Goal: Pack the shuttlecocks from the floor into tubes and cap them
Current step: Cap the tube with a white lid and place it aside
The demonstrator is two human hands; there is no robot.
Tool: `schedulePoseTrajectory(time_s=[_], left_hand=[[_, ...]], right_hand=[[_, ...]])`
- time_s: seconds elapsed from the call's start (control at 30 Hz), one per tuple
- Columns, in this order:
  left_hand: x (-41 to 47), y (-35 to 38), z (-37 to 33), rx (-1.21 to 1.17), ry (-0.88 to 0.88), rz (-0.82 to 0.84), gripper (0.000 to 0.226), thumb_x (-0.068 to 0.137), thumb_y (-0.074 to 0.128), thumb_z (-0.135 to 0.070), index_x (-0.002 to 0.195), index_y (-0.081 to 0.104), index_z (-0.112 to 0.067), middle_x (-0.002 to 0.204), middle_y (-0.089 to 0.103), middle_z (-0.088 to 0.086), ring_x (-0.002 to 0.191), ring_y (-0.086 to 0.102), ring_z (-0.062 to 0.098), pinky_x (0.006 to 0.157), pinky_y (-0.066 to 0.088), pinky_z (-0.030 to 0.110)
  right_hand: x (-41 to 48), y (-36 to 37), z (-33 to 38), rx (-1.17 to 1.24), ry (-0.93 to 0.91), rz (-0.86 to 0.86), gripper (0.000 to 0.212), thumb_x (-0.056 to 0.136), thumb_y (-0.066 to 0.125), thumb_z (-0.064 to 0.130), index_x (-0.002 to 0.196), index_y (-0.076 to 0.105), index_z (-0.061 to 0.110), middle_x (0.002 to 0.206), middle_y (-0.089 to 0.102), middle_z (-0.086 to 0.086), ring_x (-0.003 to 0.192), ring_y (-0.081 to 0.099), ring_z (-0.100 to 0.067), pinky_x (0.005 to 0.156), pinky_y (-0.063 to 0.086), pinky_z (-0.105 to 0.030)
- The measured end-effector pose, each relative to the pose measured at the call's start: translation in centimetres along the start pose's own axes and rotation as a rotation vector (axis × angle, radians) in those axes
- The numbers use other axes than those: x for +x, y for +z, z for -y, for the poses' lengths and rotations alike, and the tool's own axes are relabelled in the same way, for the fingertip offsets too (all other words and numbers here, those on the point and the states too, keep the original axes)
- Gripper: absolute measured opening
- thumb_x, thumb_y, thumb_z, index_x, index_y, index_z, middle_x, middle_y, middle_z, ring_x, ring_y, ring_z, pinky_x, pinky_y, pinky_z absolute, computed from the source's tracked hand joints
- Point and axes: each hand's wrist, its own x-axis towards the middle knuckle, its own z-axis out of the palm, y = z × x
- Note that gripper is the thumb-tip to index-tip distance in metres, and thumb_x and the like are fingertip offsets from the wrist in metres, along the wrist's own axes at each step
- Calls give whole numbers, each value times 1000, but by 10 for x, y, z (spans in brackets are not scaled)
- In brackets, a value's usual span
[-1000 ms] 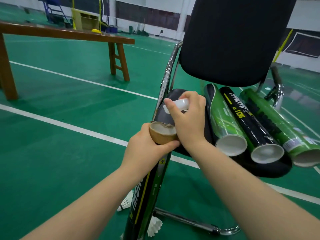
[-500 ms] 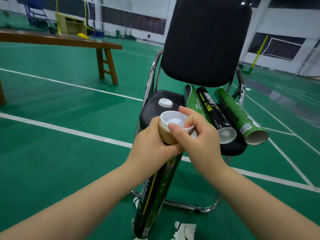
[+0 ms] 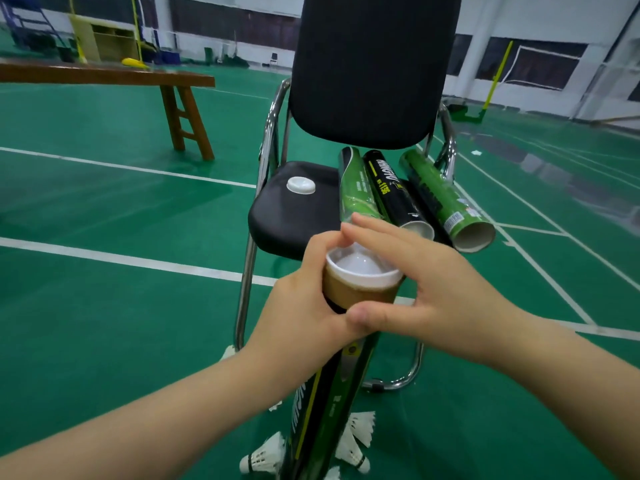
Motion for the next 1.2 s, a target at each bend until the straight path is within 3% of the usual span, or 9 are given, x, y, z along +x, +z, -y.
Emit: schedulePoseTrajectory(time_s=[0.23, 0.37, 0.5, 0.57, 0.67, 0.8, 0.87, 0.97, 1.2], left_hand=[[-15, 34, -13, -53, -20, 47, 68, 50, 72, -37, 106, 36, -52, 99, 60, -29, 82, 61, -2, 66, 49, 18], [-21, 46, -17, -63, -4, 65, 65, 44, 65, -48, 104, 38, -54, 98, 60, -33, 81, 61, -5, 63, 47, 10], [-27, 60, -22, -69, -29, 97, 65, 44, 65, -51, 102, 37, -54, 99, 60, -32, 79, 62, -2, 66, 51, 20], [-31, 73, -25, -77, -47, 129, 65, 44, 64, -53, 101, 35, -56, 96, 62, -28, 79, 61, -3, 66, 51, 19], [-32, 98, -29, -110, -85, 148, 64, 42, 65, -57, 97, 32, -60, 87, 65, -19, 79, 61, -2, 67, 51, 18], [-36, 138, -27, -179, -96, 126, 72, 49, 81, -47, 101, 32, -58, 97, 61, -23, 87, 59, -4, 74, 49, 15], [-40, 153, -23, -226, -114, 96, 74, 54, 83, -37, 99, 31, -64, 99, 59, -24, 90, 58, -4, 76, 49, 15], [-49, 168, -14, -311, -182, 114, 75, 57, 84, -27, 95, 33, -67, 103, 61, -19, 92, 61, 0, 84, 52, 27], [-67, 179, 10, -485, -244, 203, 48, 65, 57, -52, 110, 40, -45, 113, 57, -9, 104, 58, 9, 92, 47, 31]], right_hand=[[-44, -1, -7, -93, 49, -110, 83, 69, 45, 69, 142, 35, 29, 146, 32, 17, 134, 19, 8, 108, 16, -8], [-65, 4, -12, -102, 75, -105, 89, 74, 29, 79, 145, 27, 26, 149, 25, 16, 137, 11, 5, 109, 10, -8], [-82, 1, -19, -90, 75, -99, 85, 76, 27, 76, 145, 26, 27, 146, 19, 20, 137, 2, 7, 108, 4, -5], [-93, -2, -21, 53, 119, -97, 71, 74, 43, 70, 138, 28, 41, 146, 25, 28, 135, 16, 10, 107, 14, -6], [-106, -6, -25, 412, 259, -242, 60, 68, 51, 60, 124, 31, 56, 132, 37, 36, 124, 35, 14, 99, 30, -6], [-111, 0, -46, 816, 543, -493, 49, 72, 56, 51, 119, 40, 48, 124, 51, 15, 113, 54, -3, 101, 42, -28], [-114, 7, -56, 891, 650, -505, 36, 84, 57, 44, 118, 46, 38, 118, 58, 4, 105, 59, -12, 96, 46, -34], [-124, 23, -66, 922, 718, -506, 18, 87, 54, 38, 105, 55, 33, 112, 62, -2, 101, 61, -17, 91, 49, -36], [-142, 54, -76, 979, 770, -525, 15, 95, 43, 26, 101, 56, 30, 101, 63, -3, 87, 61, -14, 70, 47, -24]])
